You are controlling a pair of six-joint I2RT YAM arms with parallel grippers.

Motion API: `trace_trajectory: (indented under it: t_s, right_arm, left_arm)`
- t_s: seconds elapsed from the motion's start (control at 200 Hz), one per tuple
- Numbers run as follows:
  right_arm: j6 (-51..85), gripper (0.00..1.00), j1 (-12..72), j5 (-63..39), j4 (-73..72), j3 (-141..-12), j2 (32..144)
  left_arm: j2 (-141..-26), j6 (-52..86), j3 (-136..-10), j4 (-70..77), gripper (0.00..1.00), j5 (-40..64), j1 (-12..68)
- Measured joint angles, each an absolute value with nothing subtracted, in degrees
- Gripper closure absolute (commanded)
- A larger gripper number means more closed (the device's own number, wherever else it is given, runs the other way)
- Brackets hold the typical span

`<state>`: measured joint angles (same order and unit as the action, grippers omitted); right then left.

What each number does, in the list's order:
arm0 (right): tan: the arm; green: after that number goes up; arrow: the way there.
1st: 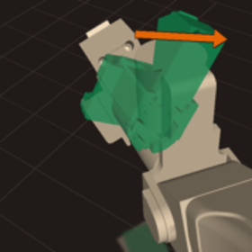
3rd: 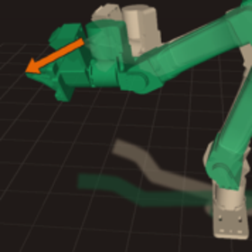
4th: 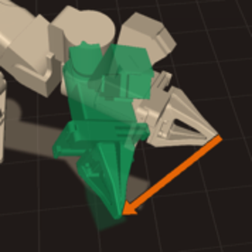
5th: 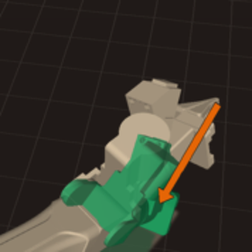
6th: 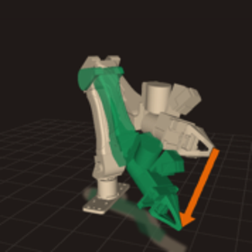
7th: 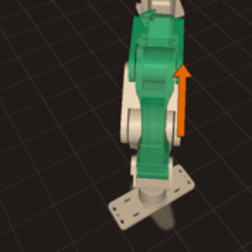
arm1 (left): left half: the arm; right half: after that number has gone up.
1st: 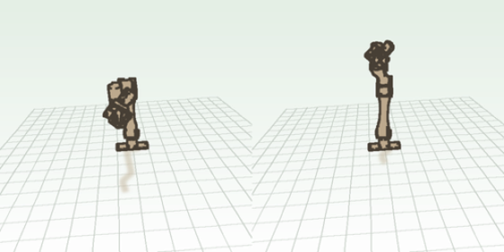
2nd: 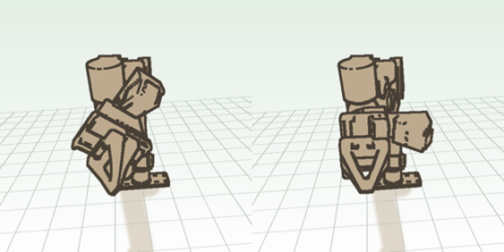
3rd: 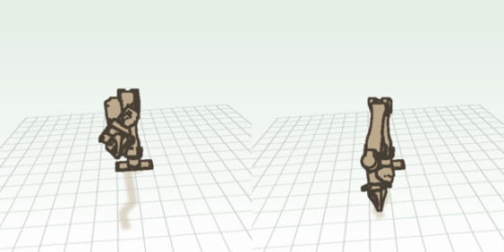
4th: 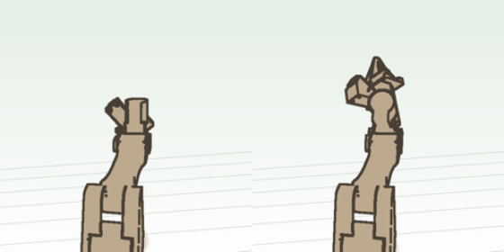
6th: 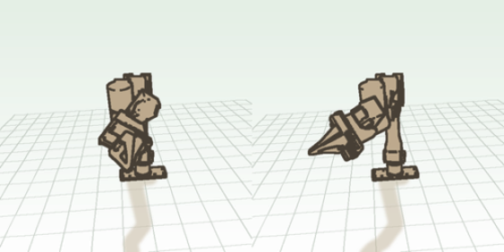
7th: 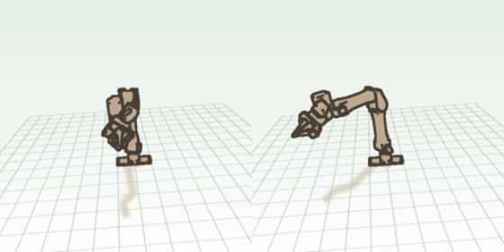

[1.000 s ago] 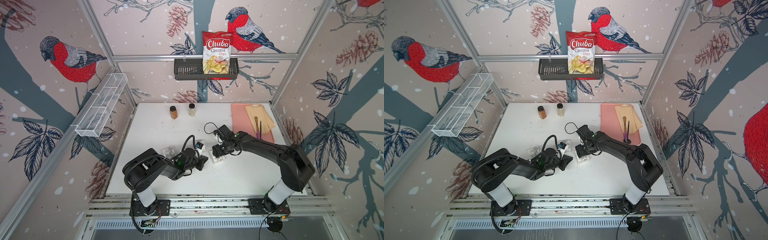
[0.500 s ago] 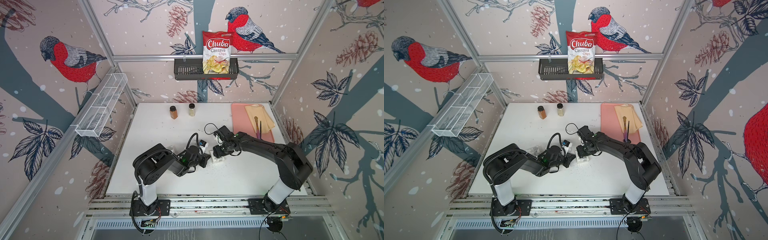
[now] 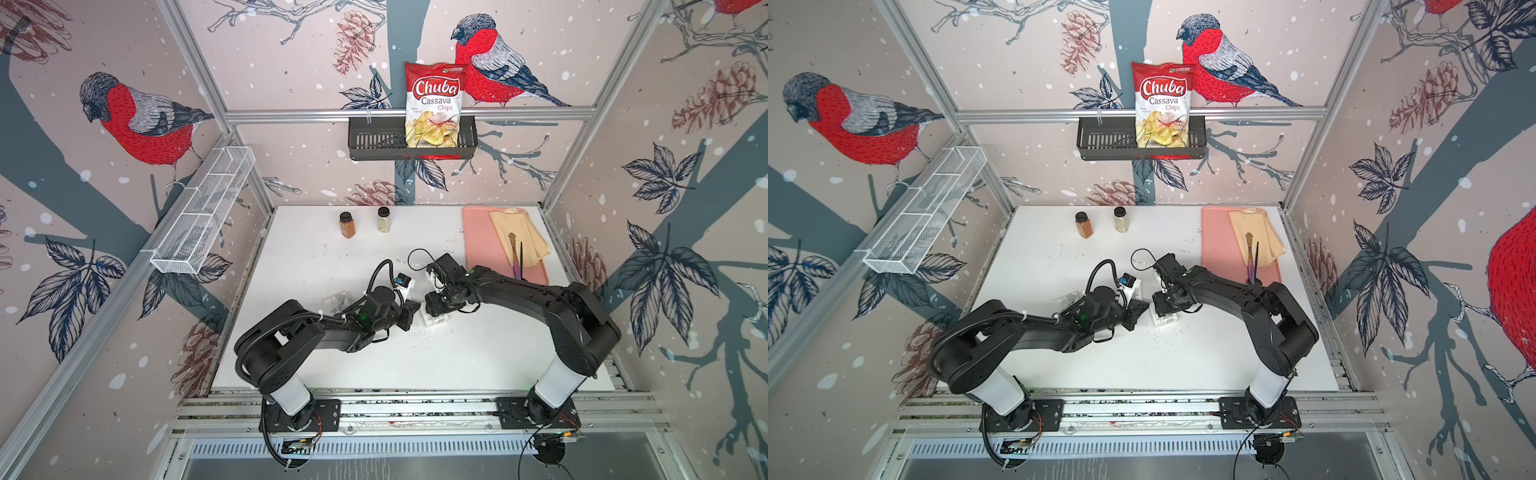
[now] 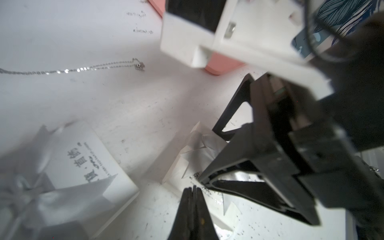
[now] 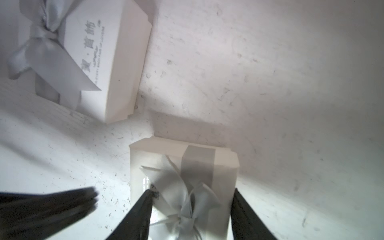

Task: Take the necklace out of the lift-off lid jewelry box
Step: Close the lid on the jewelry box.

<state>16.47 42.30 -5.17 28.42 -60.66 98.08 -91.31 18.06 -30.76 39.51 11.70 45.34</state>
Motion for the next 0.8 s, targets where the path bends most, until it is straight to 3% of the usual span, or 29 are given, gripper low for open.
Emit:
trace_trajectory:
  t_s: [0.22,0.795]
  right_arm:
    - [16.6,0.35,42.74,-0.93,28.84,-60.05,94.15]
    - [18.11,0.42,44.99,-1.32,25.82,-58.35,95.64]
  left_arm:
    - [-79.77,15.99,-30.65,33.23,0.93,8.91,44.99]
    - [-61.93,14.48,-24.86,23.66,0.86,2.79,37.89]
